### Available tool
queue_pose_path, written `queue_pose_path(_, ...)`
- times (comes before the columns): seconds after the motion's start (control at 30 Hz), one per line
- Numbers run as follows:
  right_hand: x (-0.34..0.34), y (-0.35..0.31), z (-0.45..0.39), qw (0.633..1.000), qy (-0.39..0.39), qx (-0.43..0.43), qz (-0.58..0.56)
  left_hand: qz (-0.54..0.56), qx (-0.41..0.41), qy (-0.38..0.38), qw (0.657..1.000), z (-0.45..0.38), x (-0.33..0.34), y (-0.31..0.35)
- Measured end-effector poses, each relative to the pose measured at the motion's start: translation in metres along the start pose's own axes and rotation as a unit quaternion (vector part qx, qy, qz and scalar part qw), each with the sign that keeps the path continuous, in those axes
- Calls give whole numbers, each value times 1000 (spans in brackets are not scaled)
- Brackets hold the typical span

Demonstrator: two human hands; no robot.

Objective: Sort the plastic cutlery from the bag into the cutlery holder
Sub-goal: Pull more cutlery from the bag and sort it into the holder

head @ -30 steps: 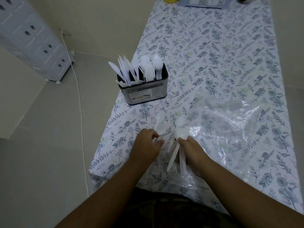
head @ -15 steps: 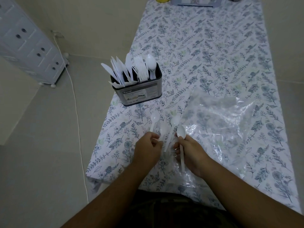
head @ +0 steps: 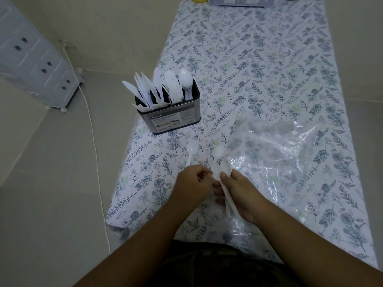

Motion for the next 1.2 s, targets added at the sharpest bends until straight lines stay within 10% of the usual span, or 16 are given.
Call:
queue_pose_path(0.37,-13,2,-7,998,69,2,11,-100,-47,60,992,-11,-7,-34)
queue_pose_path(1.0,-16,-4,-6,994,52,-11,-95,-97,195,-89,972,14,28,31)
queue_pose_path(1.2,-29,2,-4,994,102,5,-37,-108,78,-20,991,-5,31,11)
Point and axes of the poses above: each hand's wrist, its own z-axis away from the middle knuckle, its own x-axis out of the palm, y = z × x, the point moved 1 cm from there along -z, towards the middle knuckle, and after that the axes turned 12 degrees about x, right-handed, at the moved point
